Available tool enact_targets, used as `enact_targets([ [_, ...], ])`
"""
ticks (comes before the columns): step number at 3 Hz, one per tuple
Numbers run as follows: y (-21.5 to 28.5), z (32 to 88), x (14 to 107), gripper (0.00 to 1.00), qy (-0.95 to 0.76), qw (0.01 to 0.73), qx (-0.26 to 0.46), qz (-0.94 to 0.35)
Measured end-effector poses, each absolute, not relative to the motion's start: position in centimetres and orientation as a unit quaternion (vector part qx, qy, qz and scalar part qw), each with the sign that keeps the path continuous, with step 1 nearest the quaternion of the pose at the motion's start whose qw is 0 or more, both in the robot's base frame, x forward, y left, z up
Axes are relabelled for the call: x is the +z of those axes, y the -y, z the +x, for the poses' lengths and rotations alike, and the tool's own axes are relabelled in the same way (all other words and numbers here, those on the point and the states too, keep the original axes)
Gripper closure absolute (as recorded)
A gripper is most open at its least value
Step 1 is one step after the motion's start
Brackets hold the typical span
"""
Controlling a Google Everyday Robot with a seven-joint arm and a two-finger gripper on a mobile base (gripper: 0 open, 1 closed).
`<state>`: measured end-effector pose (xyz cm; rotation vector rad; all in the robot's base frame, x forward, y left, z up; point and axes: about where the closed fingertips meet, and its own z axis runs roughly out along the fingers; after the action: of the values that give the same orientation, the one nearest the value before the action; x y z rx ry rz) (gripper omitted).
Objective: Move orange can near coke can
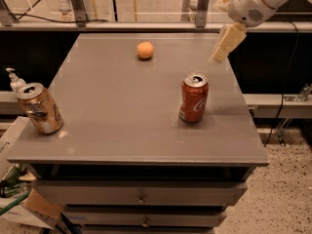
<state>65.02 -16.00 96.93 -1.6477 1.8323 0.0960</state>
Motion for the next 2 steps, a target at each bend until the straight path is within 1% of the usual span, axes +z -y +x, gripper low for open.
enact_targets([
  [1, 15.9, 65.6, 95.3, 0.0, -0.72, 0.341, 0.06, -0.601],
  [2, 13.8, 67.5, 93.4, 0.0, -0.731, 0.356, 0.095, -0.574],
])
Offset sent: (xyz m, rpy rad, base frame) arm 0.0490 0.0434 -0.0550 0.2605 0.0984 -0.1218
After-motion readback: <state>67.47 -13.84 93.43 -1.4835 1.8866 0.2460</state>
